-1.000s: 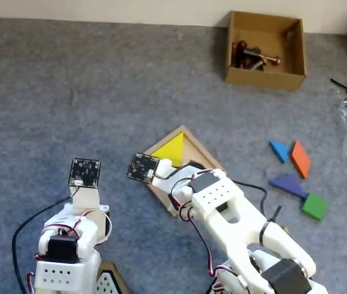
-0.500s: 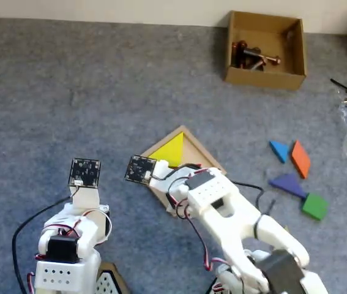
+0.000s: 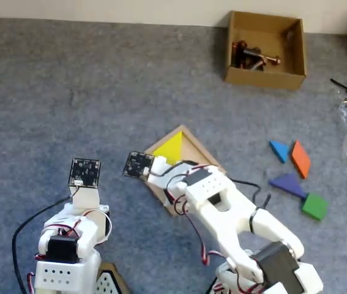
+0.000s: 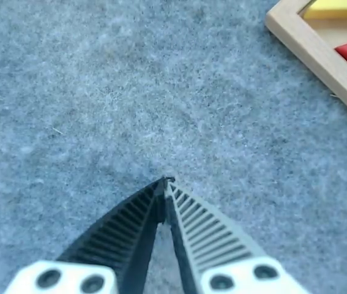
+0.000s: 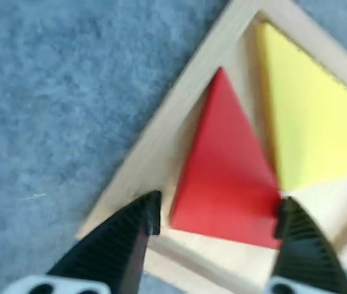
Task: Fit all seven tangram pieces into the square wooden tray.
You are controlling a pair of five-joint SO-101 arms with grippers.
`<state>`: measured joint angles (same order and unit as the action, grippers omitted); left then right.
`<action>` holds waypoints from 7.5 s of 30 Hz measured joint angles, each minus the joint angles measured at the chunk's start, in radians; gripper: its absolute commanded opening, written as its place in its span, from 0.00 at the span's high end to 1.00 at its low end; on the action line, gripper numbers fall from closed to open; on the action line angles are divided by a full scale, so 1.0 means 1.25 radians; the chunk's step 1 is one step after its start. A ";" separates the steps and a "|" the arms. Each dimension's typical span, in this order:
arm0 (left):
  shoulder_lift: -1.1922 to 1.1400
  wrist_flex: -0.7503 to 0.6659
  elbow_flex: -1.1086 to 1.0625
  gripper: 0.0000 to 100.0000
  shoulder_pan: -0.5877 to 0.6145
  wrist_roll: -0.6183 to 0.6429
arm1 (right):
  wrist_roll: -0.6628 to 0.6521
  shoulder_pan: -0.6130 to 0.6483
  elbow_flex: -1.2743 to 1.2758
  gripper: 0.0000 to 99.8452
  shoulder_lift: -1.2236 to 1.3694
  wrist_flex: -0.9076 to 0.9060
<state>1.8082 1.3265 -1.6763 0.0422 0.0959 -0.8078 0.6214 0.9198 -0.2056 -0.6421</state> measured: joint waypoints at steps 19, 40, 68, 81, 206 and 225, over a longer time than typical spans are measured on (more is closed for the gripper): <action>0.000 0.000 0.000 0.99 0.000 0.000 | -0.032 -0.021 -0.066 0.84 0.074 0.020; 0.000 0.000 0.000 0.99 0.000 0.000 | -0.038 -0.131 -0.124 0.78 0.102 -0.002; 0.000 0.000 0.000 0.99 0.000 0.000 | -0.086 -0.149 -0.238 0.84 0.244 -0.072; 0.000 0.000 0.000 0.99 0.000 0.000 | -0.142 -0.149 -0.238 0.85 0.244 -0.072; 0.000 0.000 0.000 0.99 0.000 0.000 | -0.133 -0.284 -0.740 0.99 0.276 -0.761; 0.000 0.000 0.000 0.99 0.000 0.000 | -0.194 -0.423 -0.382 0.99 -0.042 -0.676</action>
<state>1.8082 1.3265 -1.6763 0.0422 0.0959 -1.0503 0.0921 0.4427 -0.2578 -1.4876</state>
